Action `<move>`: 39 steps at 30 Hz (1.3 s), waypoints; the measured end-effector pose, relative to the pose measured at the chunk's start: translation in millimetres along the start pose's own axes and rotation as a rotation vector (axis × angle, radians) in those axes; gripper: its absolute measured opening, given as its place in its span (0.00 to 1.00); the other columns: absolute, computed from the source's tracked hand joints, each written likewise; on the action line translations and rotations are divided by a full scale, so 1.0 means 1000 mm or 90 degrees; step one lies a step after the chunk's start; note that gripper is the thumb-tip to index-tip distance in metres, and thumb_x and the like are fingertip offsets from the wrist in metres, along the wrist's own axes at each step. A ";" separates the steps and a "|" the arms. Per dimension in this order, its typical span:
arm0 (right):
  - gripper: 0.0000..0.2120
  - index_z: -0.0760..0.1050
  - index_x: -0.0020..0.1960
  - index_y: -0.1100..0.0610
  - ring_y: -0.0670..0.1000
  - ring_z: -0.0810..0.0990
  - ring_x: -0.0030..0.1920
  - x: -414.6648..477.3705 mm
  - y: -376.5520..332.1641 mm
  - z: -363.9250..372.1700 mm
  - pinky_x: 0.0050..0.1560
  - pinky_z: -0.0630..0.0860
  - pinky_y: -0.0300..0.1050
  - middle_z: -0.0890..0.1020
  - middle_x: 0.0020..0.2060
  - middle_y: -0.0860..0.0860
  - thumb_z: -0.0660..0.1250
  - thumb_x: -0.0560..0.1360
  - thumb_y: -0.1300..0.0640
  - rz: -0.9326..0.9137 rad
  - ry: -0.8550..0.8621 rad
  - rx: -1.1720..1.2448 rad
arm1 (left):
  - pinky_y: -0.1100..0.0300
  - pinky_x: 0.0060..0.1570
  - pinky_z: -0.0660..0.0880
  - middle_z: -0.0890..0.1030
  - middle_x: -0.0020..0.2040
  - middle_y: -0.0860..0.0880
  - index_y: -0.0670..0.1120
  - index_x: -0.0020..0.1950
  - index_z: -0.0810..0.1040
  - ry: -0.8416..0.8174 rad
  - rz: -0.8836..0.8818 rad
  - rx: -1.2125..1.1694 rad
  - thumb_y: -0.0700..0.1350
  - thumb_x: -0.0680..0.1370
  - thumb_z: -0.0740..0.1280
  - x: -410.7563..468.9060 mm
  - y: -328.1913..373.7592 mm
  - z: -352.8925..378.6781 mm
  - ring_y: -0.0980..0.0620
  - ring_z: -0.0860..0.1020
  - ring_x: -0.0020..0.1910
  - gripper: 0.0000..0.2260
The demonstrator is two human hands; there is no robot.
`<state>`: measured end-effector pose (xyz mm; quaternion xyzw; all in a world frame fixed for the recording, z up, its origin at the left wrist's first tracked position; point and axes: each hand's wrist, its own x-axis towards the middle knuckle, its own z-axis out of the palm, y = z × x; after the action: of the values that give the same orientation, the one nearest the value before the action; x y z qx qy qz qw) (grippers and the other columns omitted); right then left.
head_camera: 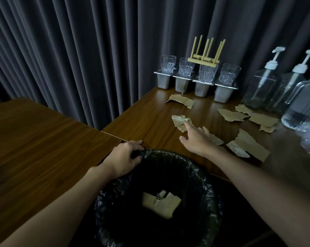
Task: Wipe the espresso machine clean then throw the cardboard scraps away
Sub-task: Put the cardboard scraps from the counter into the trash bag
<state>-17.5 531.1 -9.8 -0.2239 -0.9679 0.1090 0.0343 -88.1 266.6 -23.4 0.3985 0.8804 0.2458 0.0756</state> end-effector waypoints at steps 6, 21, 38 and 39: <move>0.13 0.72 0.64 0.46 0.48 0.75 0.57 -0.007 -0.001 0.002 0.64 0.61 0.52 0.79 0.50 0.42 0.59 0.80 0.49 -0.098 0.122 0.073 | 0.59 0.73 0.61 0.69 0.76 0.53 0.50 0.69 0.76 -0.003 -0.004 0.015 0.44 0.79 0.68 0.002 0.000 -0.001 0.55 0.67 0.74 0.18; 0.30 0.63 0.72 0.48 0.54 0.70 0.66 0.039 -0.028 0.002 0.65 0.59 0.57 0.73 0.65 0.49 0.67 0.75 0.41 -0.045 0.008 0.050 | 0.63 0.71 0.61 0.68 0.76 0.54 0.51 0.68 0.77 -0.011 -0.005 -0.016 0.43 0.80 0.68 0.000 -0.002 -0.001 0.59 0.65 0.75 0.16; 0.14 0.76 0.60 0.57 0.49 0.84 0.42 -0.004 -0.024 -0.037 0.40 0.79 0.42 0.86 0.45 0.54 0.69 0.75 0.65 -0.098 -0.276 0.649 | 0.51 0.75 0.64 0.70 0.75 0.54 0.53 0.65 0.80 0.002 0.000 -0.061 0.44 0.78 0.69 -0.002 -0.009 0.003 0.56 0.67 0.75 0.15; 0.15 0.77 0.61 0.57 0.49 0.82 0.41 -0.007 -0.021 -0.038 0.39 0.76 0.40 0.85 0.44 0.53 0.71 0.75 0.63 -0.127 -0.311 0.624 | 0.51 0.74 0.64 0.70 0.75 0.54 0.53 0.65 0.80 0.006 0.000 -0.058 0.43 0.78 0.70 -0.001 -0.009 0.003 0.55 0.67 0.74 0.16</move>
<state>-15.3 517.2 32.2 -0.0575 -0.8005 0.5911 -0.0806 -92.5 261.6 -30.7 0.3937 0.8685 0.2874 0.0898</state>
